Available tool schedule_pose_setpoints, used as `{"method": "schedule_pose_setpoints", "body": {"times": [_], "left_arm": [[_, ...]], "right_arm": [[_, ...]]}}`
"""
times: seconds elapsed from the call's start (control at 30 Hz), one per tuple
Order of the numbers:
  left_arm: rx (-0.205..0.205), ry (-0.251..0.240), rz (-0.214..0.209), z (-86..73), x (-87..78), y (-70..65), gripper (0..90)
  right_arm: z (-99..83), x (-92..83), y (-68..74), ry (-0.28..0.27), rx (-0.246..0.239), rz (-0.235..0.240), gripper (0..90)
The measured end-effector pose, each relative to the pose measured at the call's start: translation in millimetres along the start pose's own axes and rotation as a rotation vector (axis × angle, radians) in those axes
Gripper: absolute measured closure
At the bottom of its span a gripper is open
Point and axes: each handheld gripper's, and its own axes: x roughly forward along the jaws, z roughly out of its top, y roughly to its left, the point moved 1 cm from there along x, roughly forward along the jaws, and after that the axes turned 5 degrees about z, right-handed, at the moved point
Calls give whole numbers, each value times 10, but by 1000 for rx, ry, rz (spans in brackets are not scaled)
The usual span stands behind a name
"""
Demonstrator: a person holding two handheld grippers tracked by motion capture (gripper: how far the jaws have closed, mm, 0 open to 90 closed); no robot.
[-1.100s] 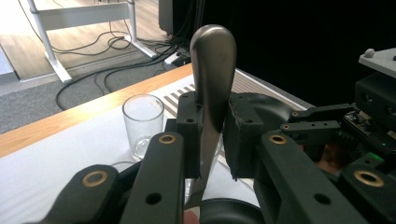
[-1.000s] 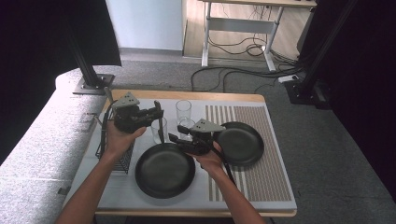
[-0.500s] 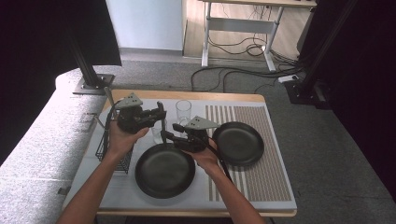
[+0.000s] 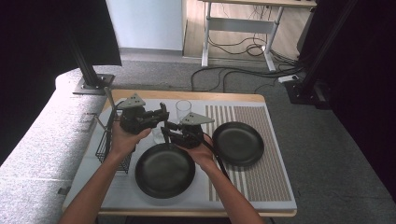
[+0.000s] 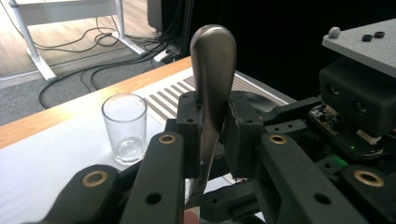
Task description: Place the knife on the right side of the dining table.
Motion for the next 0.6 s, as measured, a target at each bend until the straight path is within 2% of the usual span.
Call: {"method": "schedule_pose_setpoints", "body": {"times": [0.13,0.33,0.6], "left_arm": [[-1,-2,-3,0,11,-9,772],[-3,-2,-10,-9,22,-13,772],[2,2,-19,-19,47,-14,768]], "right_arm": [[31,28,14,6,-17,0,732],[40,28,-10,9,-10,-20,814],[35,6,-16,21,-6,-35,824]]}}
